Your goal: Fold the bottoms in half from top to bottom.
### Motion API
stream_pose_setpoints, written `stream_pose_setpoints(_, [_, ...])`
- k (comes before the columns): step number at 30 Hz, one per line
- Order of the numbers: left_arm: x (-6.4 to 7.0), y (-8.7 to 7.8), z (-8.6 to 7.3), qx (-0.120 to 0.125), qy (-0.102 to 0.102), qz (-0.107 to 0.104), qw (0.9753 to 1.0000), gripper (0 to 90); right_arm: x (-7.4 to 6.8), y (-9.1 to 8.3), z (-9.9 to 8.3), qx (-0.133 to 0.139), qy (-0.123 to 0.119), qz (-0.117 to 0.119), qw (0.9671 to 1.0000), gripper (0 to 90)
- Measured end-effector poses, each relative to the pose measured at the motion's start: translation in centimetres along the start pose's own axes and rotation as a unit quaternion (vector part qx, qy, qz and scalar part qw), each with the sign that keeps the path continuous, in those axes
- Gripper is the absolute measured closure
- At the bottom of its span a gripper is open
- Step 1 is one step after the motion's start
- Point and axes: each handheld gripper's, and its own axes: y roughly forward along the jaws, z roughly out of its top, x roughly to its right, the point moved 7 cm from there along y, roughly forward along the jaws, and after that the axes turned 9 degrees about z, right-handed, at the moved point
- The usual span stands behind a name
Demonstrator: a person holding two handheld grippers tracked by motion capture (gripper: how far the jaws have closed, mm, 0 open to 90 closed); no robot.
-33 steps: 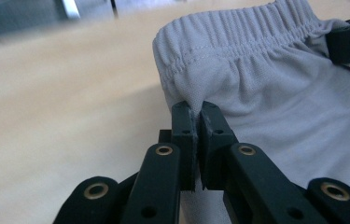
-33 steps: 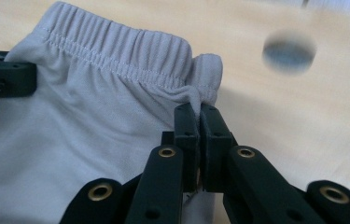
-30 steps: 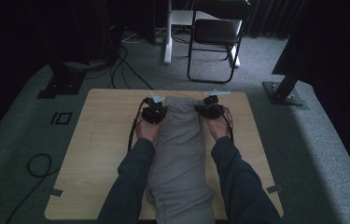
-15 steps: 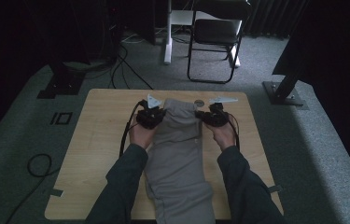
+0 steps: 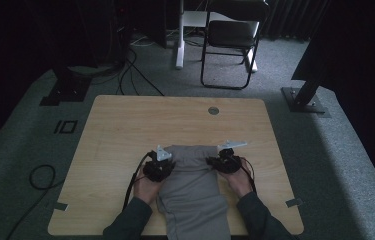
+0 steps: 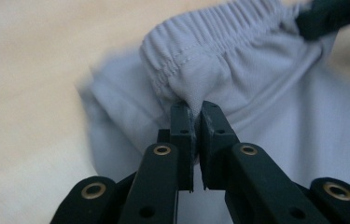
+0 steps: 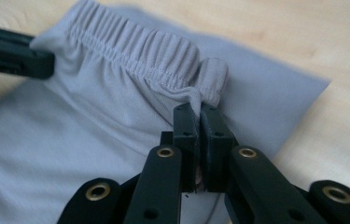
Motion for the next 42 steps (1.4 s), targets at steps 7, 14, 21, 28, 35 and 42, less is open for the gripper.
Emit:
stream_pose_setpoints(7, [0.0,1.2,-0.8,0.004,0.031,0.025,0.9992,85.6,0.1,1.6,-1.3,-0.034,-0.013,-0.018,0.9992,85.4])
stream_pose_setpoints(14, [-1.5,3.4,1.0,0.016,0.005,0.032,0.9993,85.8,2.1,2.9,0.6,-0.028,-0.014,-0.040,0.9987,85.1])
stream_pose_setpoints(21, [-3.0,5.9,3.3,0.020,-0.005,0.042,0.9989,85.8,4.4,4.0,2.6,-0.021,-0.008,-0.063,0.9978,85.0])
stream_pose_setpoints(28, [-3.8,7.9,5.4,0.008,-0.006,0.057,0.9983,85.7,6.5,4.6,4.2,-0.019,0.013,-0.079,0.9966,84.6])
stream_pose_setpoints(35, [-3.9,8.8,6.6,-0.012,-0.017,0.074,0.9971,85.7,7.8,4.9,5.1,-0.017,0.043,-0.089,0.9950,84.8])
stream_pose_setpoints(42, [-3.7,6.5,7.9,0.024,-0.008,0.068,0.9973,86.0,6.9,3.1,6.0,0.016,0.033,-0.090,0.9953,86.3])
